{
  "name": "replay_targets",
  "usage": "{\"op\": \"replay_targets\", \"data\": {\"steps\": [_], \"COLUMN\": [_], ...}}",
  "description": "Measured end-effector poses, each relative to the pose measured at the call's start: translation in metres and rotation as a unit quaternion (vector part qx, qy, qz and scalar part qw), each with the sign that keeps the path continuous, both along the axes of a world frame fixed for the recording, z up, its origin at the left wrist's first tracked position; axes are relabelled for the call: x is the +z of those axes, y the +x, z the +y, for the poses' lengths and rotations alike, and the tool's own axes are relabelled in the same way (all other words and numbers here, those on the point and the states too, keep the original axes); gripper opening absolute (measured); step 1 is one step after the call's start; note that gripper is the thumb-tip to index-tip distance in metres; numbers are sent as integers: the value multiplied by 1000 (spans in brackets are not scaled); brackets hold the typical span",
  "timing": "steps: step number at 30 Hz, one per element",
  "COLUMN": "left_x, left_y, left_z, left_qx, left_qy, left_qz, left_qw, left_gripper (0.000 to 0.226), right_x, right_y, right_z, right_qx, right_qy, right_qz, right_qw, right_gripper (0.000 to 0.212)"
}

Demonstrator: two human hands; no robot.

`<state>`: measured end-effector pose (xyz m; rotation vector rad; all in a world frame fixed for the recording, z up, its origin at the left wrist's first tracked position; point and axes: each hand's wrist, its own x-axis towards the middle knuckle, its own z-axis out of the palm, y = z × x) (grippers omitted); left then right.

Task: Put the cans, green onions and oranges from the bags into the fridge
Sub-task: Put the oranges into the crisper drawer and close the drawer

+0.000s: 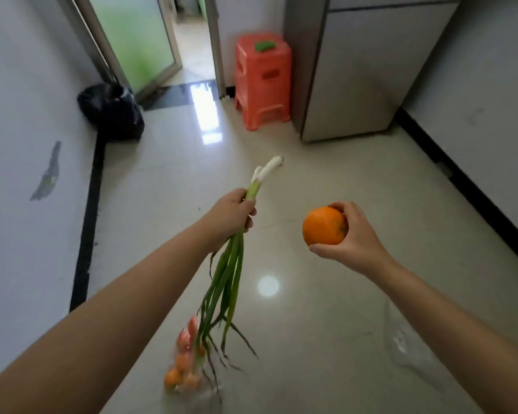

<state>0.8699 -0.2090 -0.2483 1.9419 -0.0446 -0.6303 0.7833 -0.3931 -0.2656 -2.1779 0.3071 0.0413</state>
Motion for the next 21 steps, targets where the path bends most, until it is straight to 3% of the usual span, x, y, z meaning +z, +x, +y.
{"op": "replay_targets", "data": {"steps": [7,13,21], "left_x": [144,205,283], "left_y": [54,140,286], "left_z": [-119,-206,-333], "left_qx": [-32,-35,-75], "left_qy": [-20,-54,-39], "left_qz": [-155,-248,-376], "left_qw": [987,967,923], "left_gripper": [23,13,36], "right_x": [156,220,297], "right_y": [41,117,252], "right_z": [-120,-203,-325], "right_qx": [-55,-86,-115], "right_qy": [-66,-110,-163], "right_qz": [-114,-173,-209], "right_qw": [990,975,957], "right_gripper": [71,73,73]}}
